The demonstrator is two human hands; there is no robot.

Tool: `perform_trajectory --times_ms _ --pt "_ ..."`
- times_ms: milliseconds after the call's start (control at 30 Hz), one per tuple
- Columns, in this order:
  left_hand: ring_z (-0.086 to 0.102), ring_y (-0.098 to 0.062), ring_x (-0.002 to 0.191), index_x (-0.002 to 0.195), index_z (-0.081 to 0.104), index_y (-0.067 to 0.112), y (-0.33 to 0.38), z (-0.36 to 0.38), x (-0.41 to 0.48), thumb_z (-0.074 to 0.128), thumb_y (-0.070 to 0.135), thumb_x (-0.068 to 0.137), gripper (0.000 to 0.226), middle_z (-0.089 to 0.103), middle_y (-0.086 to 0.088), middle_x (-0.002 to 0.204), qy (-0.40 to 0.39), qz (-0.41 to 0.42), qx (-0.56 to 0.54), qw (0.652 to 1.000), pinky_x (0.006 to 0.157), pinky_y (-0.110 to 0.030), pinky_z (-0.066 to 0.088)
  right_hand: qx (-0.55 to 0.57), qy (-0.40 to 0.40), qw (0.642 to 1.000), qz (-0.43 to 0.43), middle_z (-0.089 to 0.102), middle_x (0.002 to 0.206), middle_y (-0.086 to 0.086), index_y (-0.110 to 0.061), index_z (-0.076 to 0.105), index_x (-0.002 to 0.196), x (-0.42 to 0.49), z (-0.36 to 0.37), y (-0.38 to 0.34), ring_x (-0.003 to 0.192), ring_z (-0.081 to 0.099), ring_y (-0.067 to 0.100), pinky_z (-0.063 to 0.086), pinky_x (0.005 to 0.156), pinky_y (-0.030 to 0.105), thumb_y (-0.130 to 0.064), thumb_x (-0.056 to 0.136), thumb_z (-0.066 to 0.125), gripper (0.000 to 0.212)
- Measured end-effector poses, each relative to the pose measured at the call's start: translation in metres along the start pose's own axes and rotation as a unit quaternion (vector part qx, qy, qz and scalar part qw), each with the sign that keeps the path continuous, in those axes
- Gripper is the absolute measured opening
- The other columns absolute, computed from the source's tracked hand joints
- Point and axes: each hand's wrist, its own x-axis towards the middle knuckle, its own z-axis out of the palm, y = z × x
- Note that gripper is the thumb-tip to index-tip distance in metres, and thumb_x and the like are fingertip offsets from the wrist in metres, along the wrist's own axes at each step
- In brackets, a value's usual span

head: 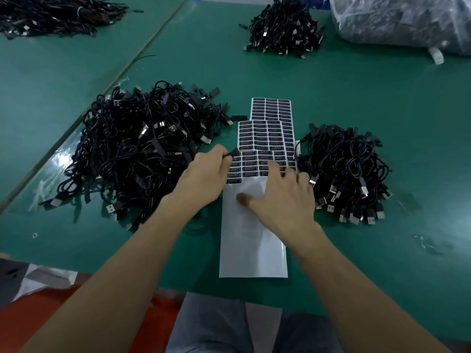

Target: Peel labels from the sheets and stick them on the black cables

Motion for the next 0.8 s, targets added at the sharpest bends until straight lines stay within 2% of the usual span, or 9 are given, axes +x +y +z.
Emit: perform_trajectory --times_ms 133,233,333,400,467,567,667,733,800 --pt "0.055 -0.038 0.074 0.096 0.039 0.016 0.003 0.011 -0.001 0.034 0.034 0.107 0.022 0.057 -0.012 0.085 -0.006 -0.007 0.051 0.999 0.065 -0.046 0.046 0.008 -0.002 1.0 0.015 0.044 0.146 0.014 -0.023 0.025 0.15 0.003 0.004 0.001 0.136 0.032 0.037 0.029 0.109 0.047 -0.072 0.08 0.06 0.093" --pt "0.051 -0.036 0.072 0.095 0.038 0.016 0.004 0.023 -0.006 0.034 0.033 0.108 0.022 0.053 -0.007 0.079 0.022 -0.002 0.058 0.998 0.062 -0.042 0.04 0.064 0.012 0.998 -0.001 0.051 0.142 0.008 -0.025 0.032 0.147 0.005 0.003 0.003 0.132 0.036 0.034 0.032 0.104 0.044 -0.06 0.084 0.064 0.079" --pt "0.055 -0.037 0.072 0.098 0.042 0.013 -0.001 0.027 -0.009 0.034 0.033 0.107 0.024 0.062 -0.008 0.078 0.046 0.008 0.02 0.999 0.064 -0.047 0.044 0.121 0.025 0.992 -0.033 0.053 0.14 0.006 -0.025 0.03 0.151 0.008 0.005 0.007 0.129 0.038 0.033 0.032 0.104 0.04 -0.043 0.083 0.074 0.084" --pt "0.059 -0.038 0.073 0.101 0.046 0.011 -0.005 0.026 -0.009 0.035 0.033 0.107 0.025 0.067 -0.012 0.082 0.048 0.02 -0.013 0.999 0.069 -0.052 0.049 0.222 0.032 0.974 -0.038 0.054 0.136 0.003 -0.023 0.028 0.153 0.012 0.006 0.007 0.123 0.044 0.027 0.036 0.101 0.034 -0.03 0.077 0.081 0.093" --pt "0.06 -0.035 0.071 0.099 0.047 0.012 -0.007 0.024 -0.009 0.036 0.032 0.108 0.024 0.067 -0.011 0.08 0.04 0.021 -0.049 0.998 0.068 -0.053 0.052 0.361 0.015 0.932 -0.004 0.049 0.129 -0.011 -0.025 0.033 0.151 0.015 0.004 0.005 0.116 0.046 0.012 0.037 0.093 0.026 -0.026 0.073 0.084 0.093" --pt "0.06 -0.031 0.071 0.096 0.048 0.019 -0.009 0.025 -0.011 0.037 0.035 0.107 0.022 0.065 -0.006 0.078 0.012 0.033 -0.056 0.998 0.068 -0.052 0.052 0.452 -0.008 0.89 0.06 0.064 0.112 -0.011 -0.024 0.055 0.125 0.024 0.0 0.007 0.103 0.062 0.013 0.051 0.082 0.031 -0.035 0.069 0.085 0.065" --pt "0.061 -0.023 0.075 0.097 0.049 0.022 -0.01 0.026 -0.012 0.035 0.036 0.107 0.022 0.066 0.004 0.081 -0.002 0.045 -0.034 0.998 0.069 -0.046 0.051 0.442 -0.001 0.895 0.054 0.068 0.083 -0.002 -0.02 0.061 0.086 0.032 -0.003 0.011 0.077 0.066 0.018 0.054 0.066 0.034 -0.028 0.069 0.084 0.029" --pt "0.057 -0.016 0.071 0.097 0.046 0.023 -0.009 0.028 -0.011 0.034 0.036 0.107 0.021 0.062 0.007 0.077 -0.003 0.055 -0.013 0.998 0.062 -0.04 0.041 0.452 0.003 0.89 0.05 0.062 0.065 -0.002 -0.021 0.059 0.063 0.036 -0.001 0.015 0.064 0.06 0.022 0.05 0.061 0.036 -0.019 0.07 0.083 0.025" --pt "0.052 -0.007 0.068 0.096 0.043 0.025 -0.008 0.029 -0.011 0.035 0.036 0.107 0.017 0.055 0.008 0.072 -0.004 0.051 -0.009 0.999 0.057 -0.036 0.031 0.471 -0.001 0.88 0.062 0.062 0.061 -0.002 -0.021 0.06 0.058 0.037 0.002 0.018 0.062 0.061 0.022 0.053 0.062 0.04 -0.014 0.072 0.082 0.027"
